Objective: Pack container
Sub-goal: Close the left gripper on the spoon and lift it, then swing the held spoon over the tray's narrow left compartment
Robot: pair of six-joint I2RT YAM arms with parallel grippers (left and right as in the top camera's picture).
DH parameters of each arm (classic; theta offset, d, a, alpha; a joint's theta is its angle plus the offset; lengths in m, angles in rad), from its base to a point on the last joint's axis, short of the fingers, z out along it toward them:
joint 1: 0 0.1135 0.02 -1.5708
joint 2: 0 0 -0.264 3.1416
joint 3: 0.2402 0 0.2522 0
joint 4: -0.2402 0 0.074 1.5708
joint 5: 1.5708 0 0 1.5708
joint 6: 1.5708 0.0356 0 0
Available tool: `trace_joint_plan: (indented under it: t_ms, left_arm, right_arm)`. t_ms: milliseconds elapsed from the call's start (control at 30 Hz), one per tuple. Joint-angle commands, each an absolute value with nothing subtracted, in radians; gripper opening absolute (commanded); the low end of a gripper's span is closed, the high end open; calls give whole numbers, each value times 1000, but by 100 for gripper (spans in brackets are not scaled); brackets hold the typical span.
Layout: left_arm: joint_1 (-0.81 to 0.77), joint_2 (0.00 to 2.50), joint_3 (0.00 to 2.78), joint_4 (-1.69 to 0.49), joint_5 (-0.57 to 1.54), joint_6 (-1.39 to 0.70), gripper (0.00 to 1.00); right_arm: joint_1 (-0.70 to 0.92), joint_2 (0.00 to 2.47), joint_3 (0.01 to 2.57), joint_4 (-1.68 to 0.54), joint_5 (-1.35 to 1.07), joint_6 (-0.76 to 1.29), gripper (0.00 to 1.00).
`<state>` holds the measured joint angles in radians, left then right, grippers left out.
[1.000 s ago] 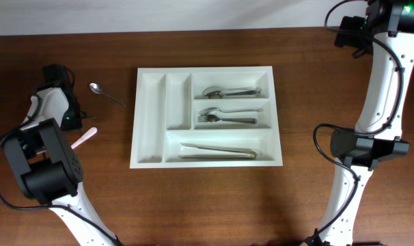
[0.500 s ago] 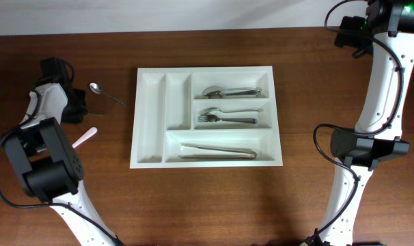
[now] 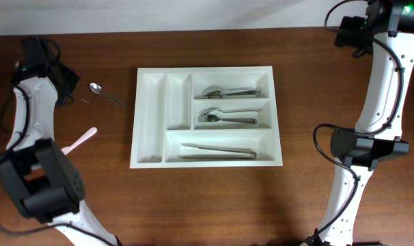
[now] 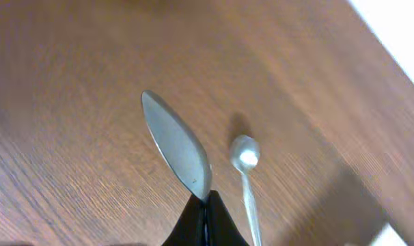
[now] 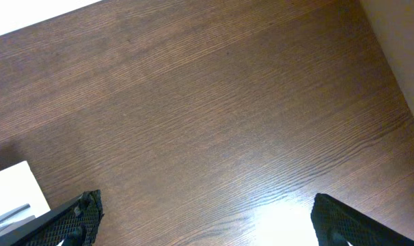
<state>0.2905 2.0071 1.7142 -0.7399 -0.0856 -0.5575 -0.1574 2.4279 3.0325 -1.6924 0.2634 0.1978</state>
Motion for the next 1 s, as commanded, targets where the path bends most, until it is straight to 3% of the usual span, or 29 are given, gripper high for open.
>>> trace_joint_plan:
  t_ms: [0,300,767,967]
  left_arm:
    - [227,1917,1739,-750,-62,-269,2]
    - [60,1867,1738,-883,-43,141,2]
    - [2,1940,1735,-953,49,242,2]
    - [-4,2020,1735,-947,51,137,2]
  right_arm:
    - [-158,2387,3046,-1696,262,191,99]
    - [-158,2387,3046,-1696,262,191,99]
    - [-158,2387,3046,-1696,262,191,99]
    - [-158,2387,3046,-1696,262,191,99]
